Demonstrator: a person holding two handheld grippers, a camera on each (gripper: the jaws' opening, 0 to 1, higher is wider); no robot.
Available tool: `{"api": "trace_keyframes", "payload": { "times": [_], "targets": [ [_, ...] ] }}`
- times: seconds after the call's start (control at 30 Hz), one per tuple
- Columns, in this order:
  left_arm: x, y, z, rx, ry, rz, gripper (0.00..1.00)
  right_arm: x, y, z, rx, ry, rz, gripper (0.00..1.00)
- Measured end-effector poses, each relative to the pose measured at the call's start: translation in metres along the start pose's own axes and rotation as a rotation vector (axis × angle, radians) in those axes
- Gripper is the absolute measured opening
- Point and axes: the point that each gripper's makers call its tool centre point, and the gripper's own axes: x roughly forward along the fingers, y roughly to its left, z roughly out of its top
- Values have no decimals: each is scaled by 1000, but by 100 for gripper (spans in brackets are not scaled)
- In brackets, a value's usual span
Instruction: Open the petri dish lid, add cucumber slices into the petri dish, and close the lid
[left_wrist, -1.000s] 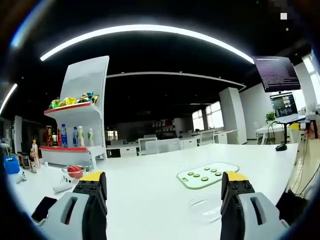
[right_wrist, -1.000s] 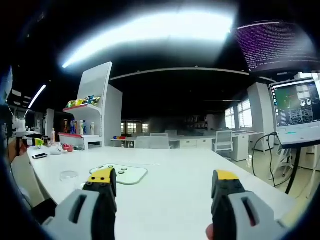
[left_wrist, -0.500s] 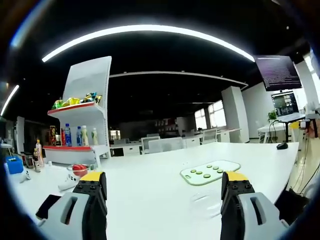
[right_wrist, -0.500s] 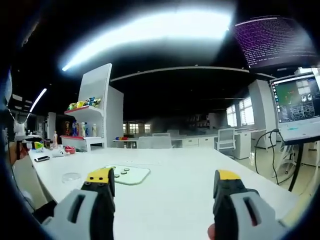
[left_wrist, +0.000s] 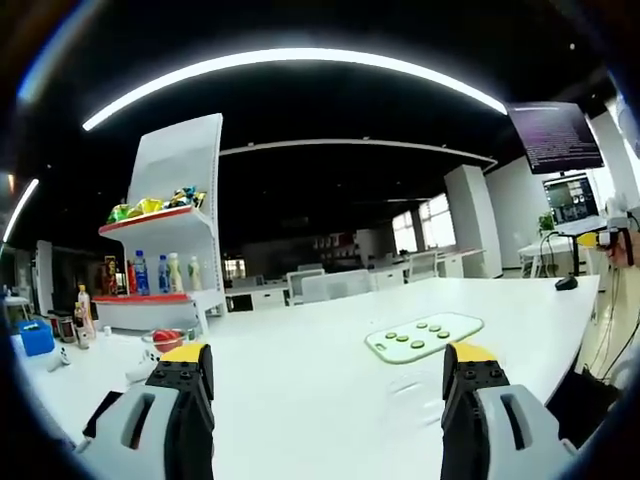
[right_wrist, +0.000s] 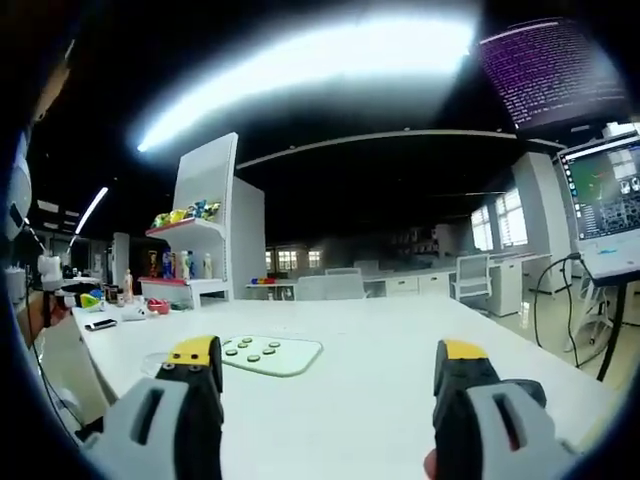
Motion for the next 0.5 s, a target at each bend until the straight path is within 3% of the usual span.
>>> {"api": "trace_keyframes", "payload": {
  "times": [0.27,0.4,0.5],
  "targets": [
    [1,-5,3,-1,-1,-51,95,3,5,9,7,-17,46,89],
    [4,-21,1,-19,16,-166,95,7,9,9,-10,-6,81,91],
    [5,-30,0,-32,12,-216,95,13,16,8,-15,3,119,91]
  ]
}}
